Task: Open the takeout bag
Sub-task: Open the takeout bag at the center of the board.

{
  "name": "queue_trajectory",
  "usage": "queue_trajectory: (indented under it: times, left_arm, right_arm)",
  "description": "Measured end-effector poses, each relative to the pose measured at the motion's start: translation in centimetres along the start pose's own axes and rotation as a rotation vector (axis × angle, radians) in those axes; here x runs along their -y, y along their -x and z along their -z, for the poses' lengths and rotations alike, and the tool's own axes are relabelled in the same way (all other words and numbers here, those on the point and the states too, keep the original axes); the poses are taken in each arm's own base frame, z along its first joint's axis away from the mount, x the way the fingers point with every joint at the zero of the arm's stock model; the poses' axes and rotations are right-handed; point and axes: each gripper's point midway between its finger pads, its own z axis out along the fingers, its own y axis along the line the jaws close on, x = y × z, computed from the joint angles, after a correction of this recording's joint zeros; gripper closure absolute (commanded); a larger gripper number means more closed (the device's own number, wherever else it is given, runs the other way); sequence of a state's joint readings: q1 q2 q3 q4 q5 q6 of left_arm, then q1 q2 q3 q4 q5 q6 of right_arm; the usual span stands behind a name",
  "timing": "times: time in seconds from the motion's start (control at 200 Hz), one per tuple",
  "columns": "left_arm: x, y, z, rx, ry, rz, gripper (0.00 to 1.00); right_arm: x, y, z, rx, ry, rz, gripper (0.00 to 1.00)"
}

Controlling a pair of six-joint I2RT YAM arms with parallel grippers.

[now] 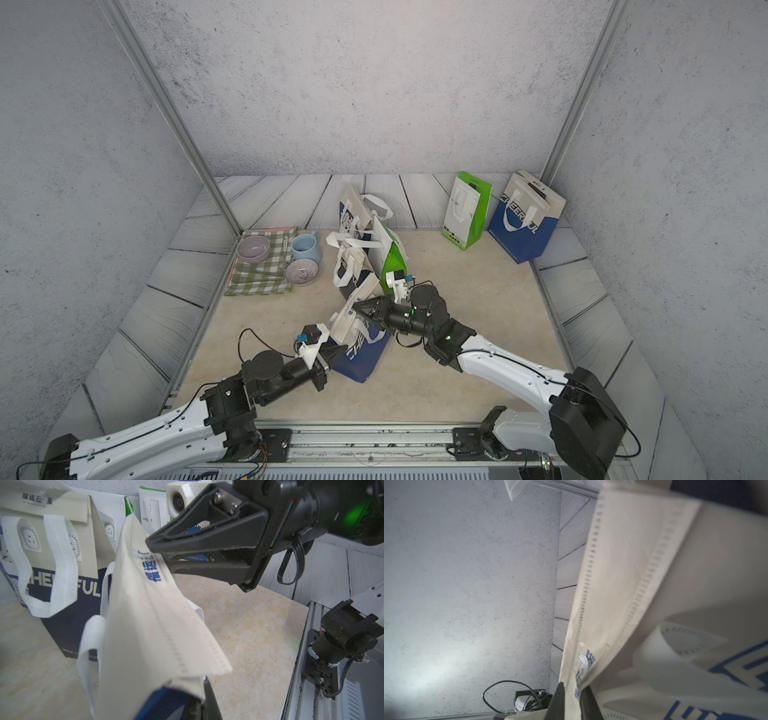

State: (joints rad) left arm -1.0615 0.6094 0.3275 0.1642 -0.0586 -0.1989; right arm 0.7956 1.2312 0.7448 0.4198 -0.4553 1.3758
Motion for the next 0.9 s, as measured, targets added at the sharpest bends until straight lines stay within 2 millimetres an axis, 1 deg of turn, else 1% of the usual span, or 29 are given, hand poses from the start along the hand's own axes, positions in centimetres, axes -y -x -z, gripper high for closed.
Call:
queue_trajectory:
  times: [0.22, 0.595, 0.901]
  left_arm:
    - [0.02, 0.06, 0.0, 0.002, -0.001, 0.0, 1.0]
    - [0.04, 0.06, 0.0, 0.002, -0.002, 0.0, 1.0]
    - [0.02, 0.14, 0.0, 0.006, -0.001, 0.001, 1.0]
  right_arm:
    - [0.16, -0.06, -0.08, -0.004, -0.001, -0.025, 1.0]
    - [0.14, 0.06, -0.07, 0.004, 0.002, -0.038, 1.0]
    - [-0.54, 0.29, 0.19, 0.018, 0.019, -0.141, 1.0]
